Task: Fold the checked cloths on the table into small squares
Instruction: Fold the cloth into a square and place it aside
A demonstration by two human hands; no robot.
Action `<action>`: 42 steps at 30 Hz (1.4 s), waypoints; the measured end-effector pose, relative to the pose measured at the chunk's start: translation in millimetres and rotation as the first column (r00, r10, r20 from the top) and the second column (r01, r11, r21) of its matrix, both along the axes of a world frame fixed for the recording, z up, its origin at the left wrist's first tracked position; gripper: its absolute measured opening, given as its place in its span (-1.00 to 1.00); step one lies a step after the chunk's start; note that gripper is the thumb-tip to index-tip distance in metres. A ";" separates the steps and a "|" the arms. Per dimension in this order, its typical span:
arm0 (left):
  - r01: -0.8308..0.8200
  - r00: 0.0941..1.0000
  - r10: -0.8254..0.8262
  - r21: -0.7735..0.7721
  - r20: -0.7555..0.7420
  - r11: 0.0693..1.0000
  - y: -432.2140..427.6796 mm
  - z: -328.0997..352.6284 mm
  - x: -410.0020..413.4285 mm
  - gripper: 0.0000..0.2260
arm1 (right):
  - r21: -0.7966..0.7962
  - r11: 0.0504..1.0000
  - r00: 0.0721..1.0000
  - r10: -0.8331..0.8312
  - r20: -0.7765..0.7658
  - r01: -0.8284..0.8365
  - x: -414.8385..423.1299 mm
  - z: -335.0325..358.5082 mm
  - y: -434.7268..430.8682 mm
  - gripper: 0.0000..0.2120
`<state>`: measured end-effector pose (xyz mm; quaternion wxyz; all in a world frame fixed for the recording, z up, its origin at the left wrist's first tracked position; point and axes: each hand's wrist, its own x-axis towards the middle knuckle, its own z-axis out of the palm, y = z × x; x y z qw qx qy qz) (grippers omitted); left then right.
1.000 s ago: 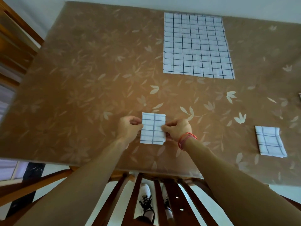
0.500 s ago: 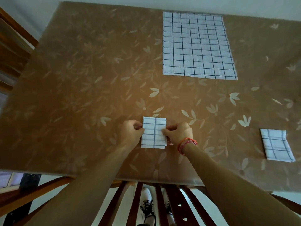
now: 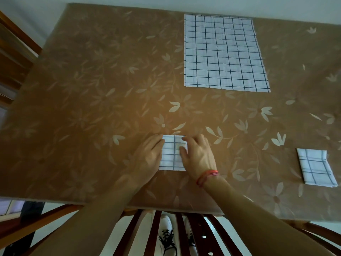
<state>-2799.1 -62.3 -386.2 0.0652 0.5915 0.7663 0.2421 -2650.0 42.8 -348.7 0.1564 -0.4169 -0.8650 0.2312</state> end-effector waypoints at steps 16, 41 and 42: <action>0.144 0.950 -0.224 -0.328 -0.220 0.934 -6.4 -14.2 -2.3 -0.48 | -0.013 0.891 0.819 0.423 0.388 -0.454 -15.6 -40.7 -13.8 -0.32; 0.157 0.987 -0.153 -0.352 0.041 0.923 -38.0 12.8 3.7 -0.54 | -0.131 0.880 0.696 0.446 0.563 -0.457 15.7 -21.1 12.6 -0.18; 0.139 0.984 -0.095 -0.318 0.150 0.938 -32.8 21.0 2.9 -0.56 | -0.190 0.885 0.729 0.459 0.508 -0.425 13.0 -17.6 14.8 -0.21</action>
